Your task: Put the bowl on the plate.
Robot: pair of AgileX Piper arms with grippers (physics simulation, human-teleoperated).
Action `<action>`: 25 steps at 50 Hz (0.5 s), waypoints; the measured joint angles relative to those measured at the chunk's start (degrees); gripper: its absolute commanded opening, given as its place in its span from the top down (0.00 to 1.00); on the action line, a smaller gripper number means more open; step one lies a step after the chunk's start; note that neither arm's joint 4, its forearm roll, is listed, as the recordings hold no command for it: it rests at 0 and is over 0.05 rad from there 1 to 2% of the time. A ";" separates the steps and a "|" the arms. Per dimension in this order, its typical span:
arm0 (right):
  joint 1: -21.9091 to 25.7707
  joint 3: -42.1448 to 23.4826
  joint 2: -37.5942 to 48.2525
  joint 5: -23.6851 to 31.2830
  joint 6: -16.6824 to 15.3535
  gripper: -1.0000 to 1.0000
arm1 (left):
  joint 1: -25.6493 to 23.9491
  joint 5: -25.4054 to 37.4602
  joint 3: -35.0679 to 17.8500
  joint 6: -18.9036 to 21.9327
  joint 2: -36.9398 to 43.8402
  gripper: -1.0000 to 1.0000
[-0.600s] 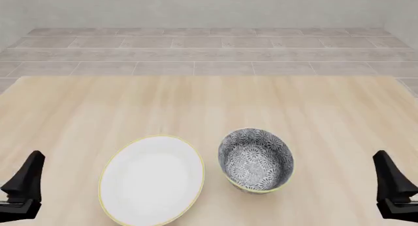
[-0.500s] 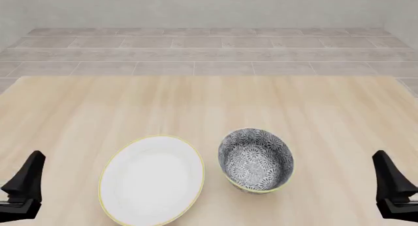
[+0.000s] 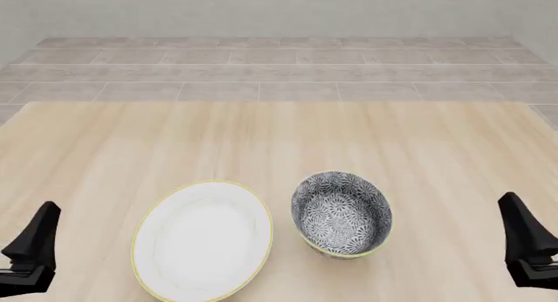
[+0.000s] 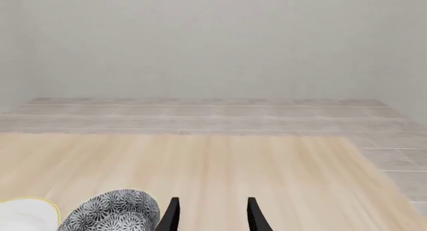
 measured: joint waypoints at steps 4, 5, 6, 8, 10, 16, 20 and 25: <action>1.02 -2.93 3.46 0.20 0.00 0.00 | 0.00 0.00 0.00 0.00 0.00 0.00; 1.19 -3.68 4.37 0.28 0.05 0.00 | 0.00 0.00 0.00 0.00 0.00 0.00; 1.24 -4.47 5.32 0.40 0.17 0.00 | 0.00 0.00 0.00 0.00 0.00 0.00; 1.54 -6.25 7.15 0.89 0.71 0.00 | 0.00 0.00 0.00 0.00 0.00 0.00; 1.98 -8.18 8.81 1.60 1.26 0.00 | 0.00 0.00 0.00 0.00 0.00 0.00; 2.83 -13.94 14.81 3.77 1.36 0.00 | 0.00 0.00 0.00 0.00 0.00 0.00; 4.66 -17.47 19.00 5.07 0.91 0.00 | 0.00 0.00 0.00 0.00 0.00 0.00; 6.22 -21.77 23.88 6.73 0.88 0.00 | 0.00 0.00 0.00 0.00 0.00 0.00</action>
